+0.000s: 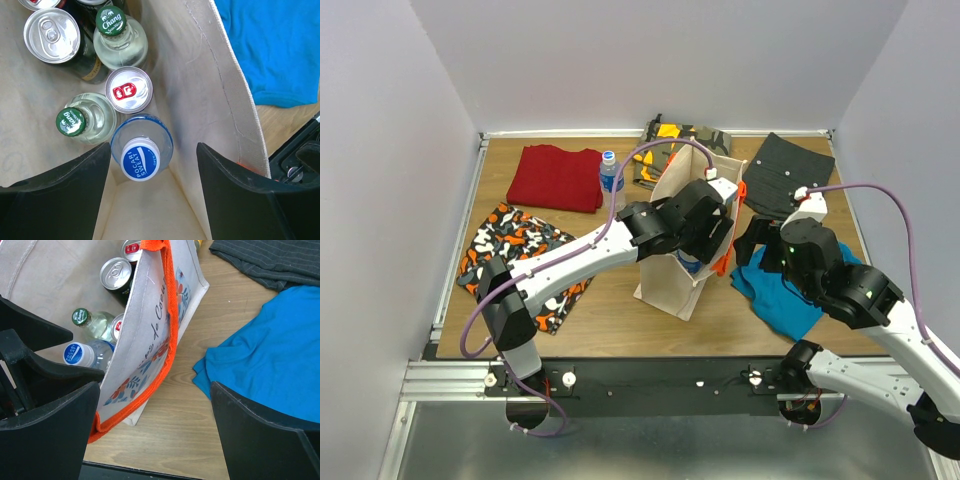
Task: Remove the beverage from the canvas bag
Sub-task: Take out the drink from the canvas bag.
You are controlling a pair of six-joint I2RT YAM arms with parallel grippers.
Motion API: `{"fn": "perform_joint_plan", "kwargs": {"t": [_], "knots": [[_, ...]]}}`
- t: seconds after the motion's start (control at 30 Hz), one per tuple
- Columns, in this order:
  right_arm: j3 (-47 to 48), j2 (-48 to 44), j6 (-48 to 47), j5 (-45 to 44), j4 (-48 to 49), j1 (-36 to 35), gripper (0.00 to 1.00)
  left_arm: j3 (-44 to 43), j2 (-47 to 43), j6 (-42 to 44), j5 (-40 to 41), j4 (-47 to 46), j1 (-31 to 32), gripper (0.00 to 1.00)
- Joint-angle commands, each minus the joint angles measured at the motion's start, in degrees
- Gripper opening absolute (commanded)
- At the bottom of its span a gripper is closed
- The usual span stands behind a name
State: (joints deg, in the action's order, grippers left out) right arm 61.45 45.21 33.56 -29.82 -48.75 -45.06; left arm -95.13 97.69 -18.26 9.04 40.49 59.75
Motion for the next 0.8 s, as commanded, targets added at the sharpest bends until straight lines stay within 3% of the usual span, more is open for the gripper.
{"fn": "perform_joint_plan", "kwargs": {"t": [0.0,0.77], "knots": [[0.7,0.0,0.7,-1.6,-0.7,-0.4,1.0,-0.7,0.6,-0.3,0.6,1.7,0.3,0.78],[1.1,-0.6,0.6,-0.9,-1.2,-0.4,1.0,1.6,0.1,-1.2,1.2,1.2,0.3,0.68]]}}
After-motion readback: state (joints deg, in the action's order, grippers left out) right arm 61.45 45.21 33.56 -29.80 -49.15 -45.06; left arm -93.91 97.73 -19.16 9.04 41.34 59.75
